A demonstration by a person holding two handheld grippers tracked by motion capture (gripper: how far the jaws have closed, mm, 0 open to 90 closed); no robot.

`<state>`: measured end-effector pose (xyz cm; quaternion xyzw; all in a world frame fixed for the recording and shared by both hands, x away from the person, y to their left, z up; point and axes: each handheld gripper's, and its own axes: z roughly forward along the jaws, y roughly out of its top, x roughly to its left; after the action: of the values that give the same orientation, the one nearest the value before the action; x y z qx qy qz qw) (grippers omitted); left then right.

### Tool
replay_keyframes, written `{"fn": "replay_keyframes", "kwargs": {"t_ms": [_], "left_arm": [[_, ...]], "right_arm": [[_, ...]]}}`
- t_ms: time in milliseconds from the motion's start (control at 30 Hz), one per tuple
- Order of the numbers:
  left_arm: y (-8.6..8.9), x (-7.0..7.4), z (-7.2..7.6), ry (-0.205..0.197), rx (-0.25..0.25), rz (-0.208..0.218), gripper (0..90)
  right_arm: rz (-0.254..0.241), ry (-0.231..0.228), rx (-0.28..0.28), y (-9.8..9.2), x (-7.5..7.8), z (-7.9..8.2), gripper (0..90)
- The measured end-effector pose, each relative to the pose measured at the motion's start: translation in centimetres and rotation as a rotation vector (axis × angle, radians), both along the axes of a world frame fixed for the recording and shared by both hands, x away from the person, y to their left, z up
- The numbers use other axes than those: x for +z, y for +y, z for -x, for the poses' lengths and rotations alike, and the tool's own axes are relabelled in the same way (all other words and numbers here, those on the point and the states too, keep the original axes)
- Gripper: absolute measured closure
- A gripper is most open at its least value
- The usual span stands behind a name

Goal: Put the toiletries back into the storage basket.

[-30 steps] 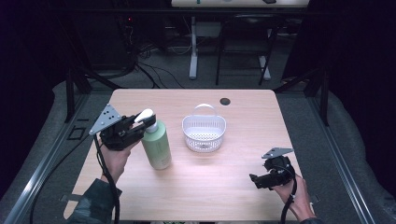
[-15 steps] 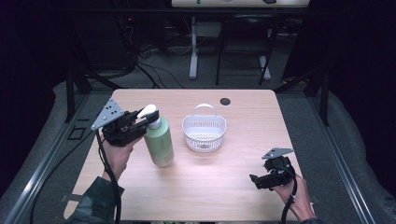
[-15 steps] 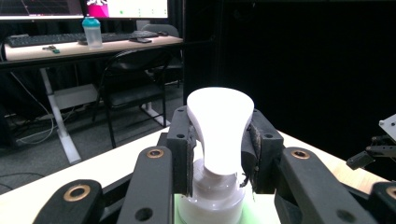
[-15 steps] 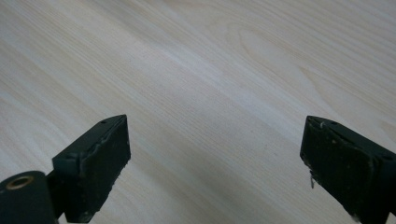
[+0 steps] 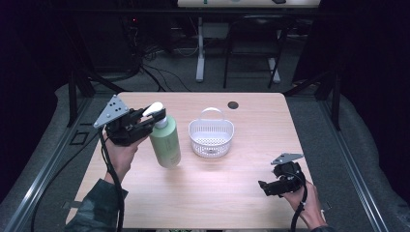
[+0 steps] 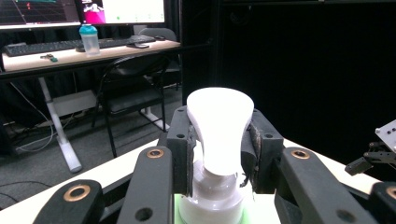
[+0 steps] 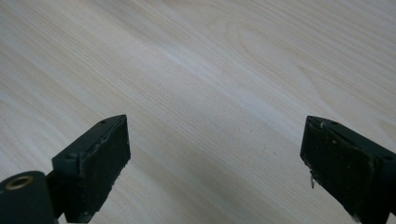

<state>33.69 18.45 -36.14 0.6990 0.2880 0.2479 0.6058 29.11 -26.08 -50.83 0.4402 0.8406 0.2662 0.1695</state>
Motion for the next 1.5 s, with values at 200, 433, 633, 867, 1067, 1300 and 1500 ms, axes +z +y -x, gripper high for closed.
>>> {"fn": "replay_keyframes", "kwargs": {"t_ms": [200, 433, 633, 867, 1067, 1300, 1500], "left_arm": [[-0.2, 0.4, -0.1, -0.005, -0.005, -0.006, 67.3], [-0.5, 0.8, -0.3, -0.013, -0.010, -0.002, 67.3], [-0.7, 1.3, -0.4, -0.017, -0.014, -0.005, 67.3], [-1.0, 2.2, -0.6, -0.026, -0.017, -0.010, 67.3], [-1.1, 3.0, -0.9, -0.036, -0.018, -0.015, 67.3], [-1.2, 3.9, -1.1, -0.048, -0.019, -0.015, 67.3], [-1.3, 4.5, -1.4, -0.052, -0.019, -0.016, 67.3]], "right_arm": [[0.001, 0.000, 0.001, 0.0, 0.0, 0.0, 7.9], [0.000, 0.001, -0.003, 0.0, 0.0, 0.0, 7.9], [0.001, 0.002, -0.002, 0.1, 0.0, 0.0, 8.0], [0.002, 0.003, 0.001, 0.0, -0.1, 0.0, 8.0], [0.001, 0.006, -0.001, 0.0, -0.1, 0.0, 8.0], [0.001, 0.006, -0.001, 0.1, -0.1, 0.0, 8.0], [0.003, 0.006, -0.002, 0.1, -0.1, 0.0, 8.0]]}}
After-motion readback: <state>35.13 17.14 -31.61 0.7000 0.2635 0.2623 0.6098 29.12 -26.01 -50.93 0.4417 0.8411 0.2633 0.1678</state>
